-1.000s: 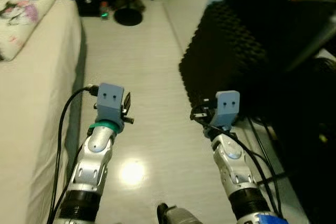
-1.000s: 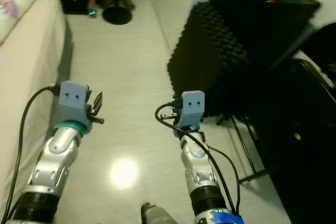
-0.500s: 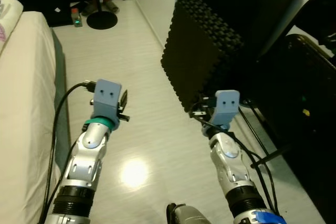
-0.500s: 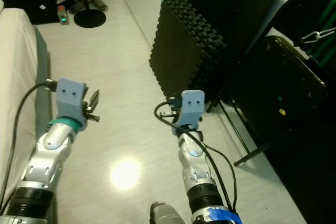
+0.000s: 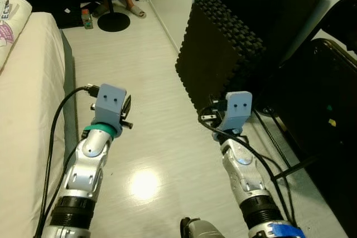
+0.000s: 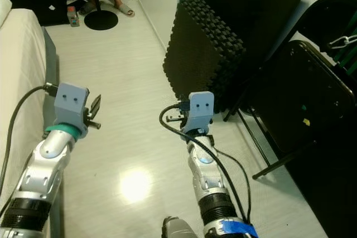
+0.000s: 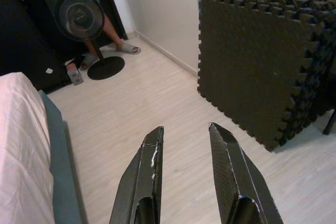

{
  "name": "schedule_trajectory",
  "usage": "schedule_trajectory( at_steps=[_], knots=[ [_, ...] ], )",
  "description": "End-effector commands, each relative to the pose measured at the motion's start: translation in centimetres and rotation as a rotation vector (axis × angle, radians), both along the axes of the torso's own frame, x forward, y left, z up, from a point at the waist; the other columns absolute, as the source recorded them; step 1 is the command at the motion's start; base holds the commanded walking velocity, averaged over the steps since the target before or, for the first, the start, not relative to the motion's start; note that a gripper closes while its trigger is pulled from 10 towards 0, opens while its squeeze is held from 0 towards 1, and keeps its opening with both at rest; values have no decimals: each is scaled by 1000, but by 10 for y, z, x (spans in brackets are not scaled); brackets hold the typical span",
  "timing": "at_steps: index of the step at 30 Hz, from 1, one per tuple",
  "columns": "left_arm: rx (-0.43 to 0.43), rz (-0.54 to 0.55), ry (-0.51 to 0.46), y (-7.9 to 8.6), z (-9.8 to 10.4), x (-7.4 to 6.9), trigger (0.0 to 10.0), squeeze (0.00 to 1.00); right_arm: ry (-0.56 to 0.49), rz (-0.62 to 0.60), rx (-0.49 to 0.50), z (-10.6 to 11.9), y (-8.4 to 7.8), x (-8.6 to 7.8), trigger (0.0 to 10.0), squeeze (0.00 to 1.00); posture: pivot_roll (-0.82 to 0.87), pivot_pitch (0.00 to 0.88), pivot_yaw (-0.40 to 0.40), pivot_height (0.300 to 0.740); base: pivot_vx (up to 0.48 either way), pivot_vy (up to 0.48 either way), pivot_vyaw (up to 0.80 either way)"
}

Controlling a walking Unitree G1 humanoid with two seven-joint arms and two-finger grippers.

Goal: Clean up the room

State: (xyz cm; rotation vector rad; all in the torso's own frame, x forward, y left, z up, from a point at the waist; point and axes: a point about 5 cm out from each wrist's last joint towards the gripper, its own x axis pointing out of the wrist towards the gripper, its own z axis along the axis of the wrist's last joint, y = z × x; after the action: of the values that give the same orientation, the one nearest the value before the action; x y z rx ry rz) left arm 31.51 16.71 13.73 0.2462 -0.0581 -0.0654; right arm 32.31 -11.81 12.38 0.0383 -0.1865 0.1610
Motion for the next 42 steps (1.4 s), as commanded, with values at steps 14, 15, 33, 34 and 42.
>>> schedule_trajectory(
  at_steps=[14, 15, 33, 34, 42],
  knots=[
    [-65, 14, 9, -8, -7, 0, 10000, 0, 30, -4, 33, -1, 5, -2, 10000, 0, -58, 0, -33, 740, 0, 0, 0],
    [-75, 18, 13, -10, -9, -1, 10000, 0, 33, 5, 21, -2, 4, -2, 10000, 0, -59, 0, -36, 740, 0, 0, 0],
    [-70, 39, -2, -10, -8, -1, 10000, 0, 69, 39, 3, -13, 16, -6, 10000, 0, -38, 15, -25, 740, 132, 0, 0],
    [-72, 39, -3, -11, -8, 0, 10000, 0, 74, 38, 2, -14, 15, -7, 10000, 0, -38, 15, -25, 740, 480, 0, 0],
    [-74, 35, -1, -13, -8, -1, 10000, 0, 89, 32, -6, -18, 10, -10, 10000, 0, -45, 22, -19, 740, 419, 0, 0]
  ],
)
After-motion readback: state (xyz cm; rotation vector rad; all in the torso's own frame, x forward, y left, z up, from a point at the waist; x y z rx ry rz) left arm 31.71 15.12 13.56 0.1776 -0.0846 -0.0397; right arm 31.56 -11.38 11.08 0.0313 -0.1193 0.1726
